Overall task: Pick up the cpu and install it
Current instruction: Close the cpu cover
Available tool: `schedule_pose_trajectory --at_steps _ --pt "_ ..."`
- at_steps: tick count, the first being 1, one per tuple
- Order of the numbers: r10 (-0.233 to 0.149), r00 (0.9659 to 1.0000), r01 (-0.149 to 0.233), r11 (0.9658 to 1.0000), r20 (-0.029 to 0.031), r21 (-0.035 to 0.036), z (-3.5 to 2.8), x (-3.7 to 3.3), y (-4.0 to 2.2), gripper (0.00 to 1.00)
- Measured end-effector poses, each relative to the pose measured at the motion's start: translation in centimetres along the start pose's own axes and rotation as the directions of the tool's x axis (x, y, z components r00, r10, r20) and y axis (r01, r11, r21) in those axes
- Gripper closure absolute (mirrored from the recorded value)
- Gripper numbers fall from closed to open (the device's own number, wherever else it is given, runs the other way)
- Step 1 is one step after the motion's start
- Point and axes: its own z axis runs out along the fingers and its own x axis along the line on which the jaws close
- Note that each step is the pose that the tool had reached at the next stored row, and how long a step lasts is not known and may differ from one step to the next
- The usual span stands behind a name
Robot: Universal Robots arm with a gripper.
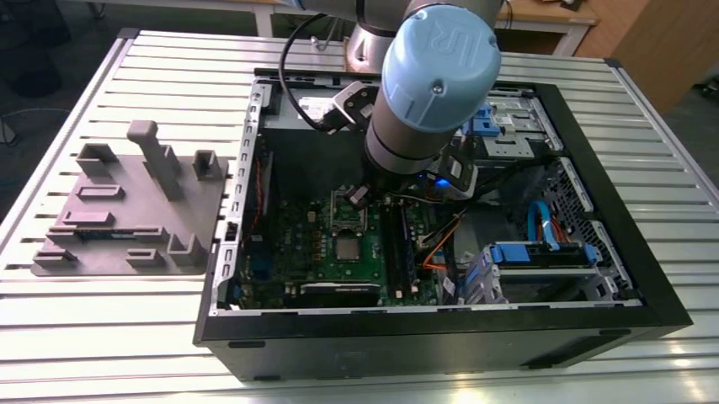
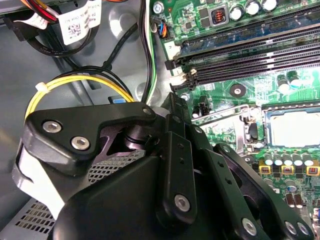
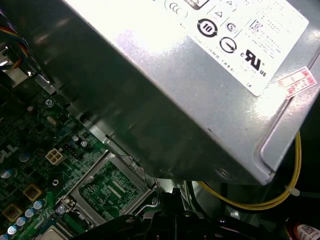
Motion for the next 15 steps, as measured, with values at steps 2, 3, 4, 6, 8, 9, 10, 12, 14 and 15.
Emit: schedule_pose_trajectory --at_steps 2,3,4,6,8,9,10,12,14,15 --pt "0.000 1.0000 0.000 1.0000 -0.0003 -0.0001 0.01 0.00 0.00 0.90" --pt "0.000 1.0000 0.000 1.0000 -0.0009 -0.0002 0.01 0.00 0.00 0.90" --pt "0.001 1.0000 -0.001 1.0000 -0.0016 -0.0005 0.02 0.00 0.00 0.90" --pt "0.001 1.0000 -0.001 1.0000 -0.0032 -0.0012 0.02 0.00 0.00 0.90" --pt "0.001 1.0000 -0.001 1.0000 -0.0080 0.0033 0.03 -0.02 0.01 0.90" --pt "0.002 0.9999 -0.001 1.0000 -0.0127 0.0085 0.03 -0.02 0.02 0.90" --pt "0.002 0.9998 -0.001 0.9999 -0.0184 0.0151 0.03 -0.02 0.02 0.90" --pt "0.002 0.9997 -0.001 0.9997 -0.0263 0.0235 0.03 -0.03 0.01 0.90" --pt "0.002 0.9996 -0.002 0.9997 -0.0283 0.0245 0.04 -0.02 0.02 0.90" --pt "0.003 0.9996 -0.002 0.9997 -0.0289 0.0242 0.03 -0.02 0.03 0.90"
